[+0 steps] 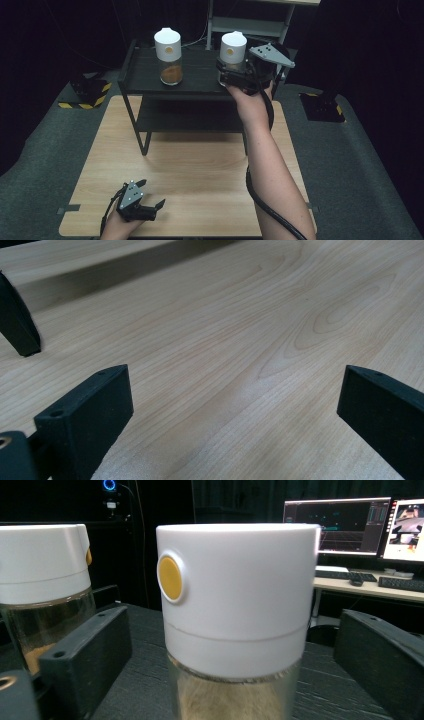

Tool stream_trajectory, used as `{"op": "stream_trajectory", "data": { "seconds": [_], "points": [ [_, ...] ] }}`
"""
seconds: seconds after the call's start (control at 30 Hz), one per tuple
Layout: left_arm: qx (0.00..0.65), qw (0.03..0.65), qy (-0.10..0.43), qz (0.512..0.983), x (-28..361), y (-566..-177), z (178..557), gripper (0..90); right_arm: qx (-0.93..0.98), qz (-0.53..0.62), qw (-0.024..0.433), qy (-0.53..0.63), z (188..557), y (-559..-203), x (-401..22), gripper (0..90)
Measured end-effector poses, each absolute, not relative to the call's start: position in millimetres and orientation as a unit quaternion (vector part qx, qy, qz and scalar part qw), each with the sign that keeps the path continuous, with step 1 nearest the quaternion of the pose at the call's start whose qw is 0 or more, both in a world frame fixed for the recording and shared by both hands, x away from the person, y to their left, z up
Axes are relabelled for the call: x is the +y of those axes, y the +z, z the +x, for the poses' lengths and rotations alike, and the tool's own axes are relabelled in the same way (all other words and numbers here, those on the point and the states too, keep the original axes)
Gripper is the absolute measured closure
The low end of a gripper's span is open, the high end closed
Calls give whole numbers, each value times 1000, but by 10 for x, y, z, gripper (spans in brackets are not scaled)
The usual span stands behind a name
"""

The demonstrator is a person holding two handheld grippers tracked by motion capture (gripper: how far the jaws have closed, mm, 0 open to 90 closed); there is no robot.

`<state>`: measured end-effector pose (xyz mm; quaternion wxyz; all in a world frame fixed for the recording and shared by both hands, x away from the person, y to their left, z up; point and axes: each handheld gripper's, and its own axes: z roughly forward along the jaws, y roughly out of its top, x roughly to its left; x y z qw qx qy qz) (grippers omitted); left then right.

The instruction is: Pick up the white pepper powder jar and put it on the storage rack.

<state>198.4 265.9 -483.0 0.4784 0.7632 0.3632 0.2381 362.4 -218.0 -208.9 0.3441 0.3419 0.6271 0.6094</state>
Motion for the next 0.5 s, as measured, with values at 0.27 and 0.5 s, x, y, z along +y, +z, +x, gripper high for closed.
{"op": "stream_trajectory", "data": {
  "seconds": [0.27, 0.5],
  "points": [
    [364, 477, 237, 764, 2657, -4825, 1989, 17, 641, 325, 339, 607, 3553, -2108, -2236, 0],
    [362, 475, 238, 766, 2650, -4819, 1991, 18, 645, 317, 344, 605, 3467, -2160, -2262, 0]
  ]
}}
